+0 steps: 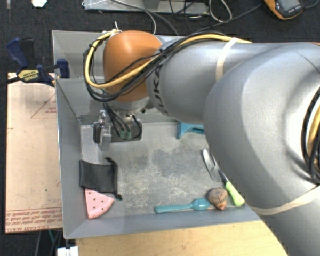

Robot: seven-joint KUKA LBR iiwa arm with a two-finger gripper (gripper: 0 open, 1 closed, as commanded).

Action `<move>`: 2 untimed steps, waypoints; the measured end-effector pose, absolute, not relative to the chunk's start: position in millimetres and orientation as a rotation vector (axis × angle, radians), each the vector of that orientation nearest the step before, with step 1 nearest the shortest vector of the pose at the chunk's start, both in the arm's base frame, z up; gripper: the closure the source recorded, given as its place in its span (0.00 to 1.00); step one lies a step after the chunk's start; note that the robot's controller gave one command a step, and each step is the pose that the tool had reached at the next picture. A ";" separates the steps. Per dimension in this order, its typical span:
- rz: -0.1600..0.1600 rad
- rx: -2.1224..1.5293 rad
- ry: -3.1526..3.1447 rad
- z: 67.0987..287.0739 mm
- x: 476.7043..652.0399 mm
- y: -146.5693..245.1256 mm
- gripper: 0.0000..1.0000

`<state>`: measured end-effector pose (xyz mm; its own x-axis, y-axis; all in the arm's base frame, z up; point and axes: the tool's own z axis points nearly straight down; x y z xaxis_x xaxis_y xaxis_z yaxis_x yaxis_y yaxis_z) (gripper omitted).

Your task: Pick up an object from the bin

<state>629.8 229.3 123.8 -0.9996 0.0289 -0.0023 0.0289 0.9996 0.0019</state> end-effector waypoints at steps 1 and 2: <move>0.010 0.045 3.129 156.7 632.4 230.3 1.00; 0.010 0.045 3.130 162.7 631.8 230.1 1.00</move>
Offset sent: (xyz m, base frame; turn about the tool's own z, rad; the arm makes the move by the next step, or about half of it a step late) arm 0.0022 0.0007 0.0457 0.0001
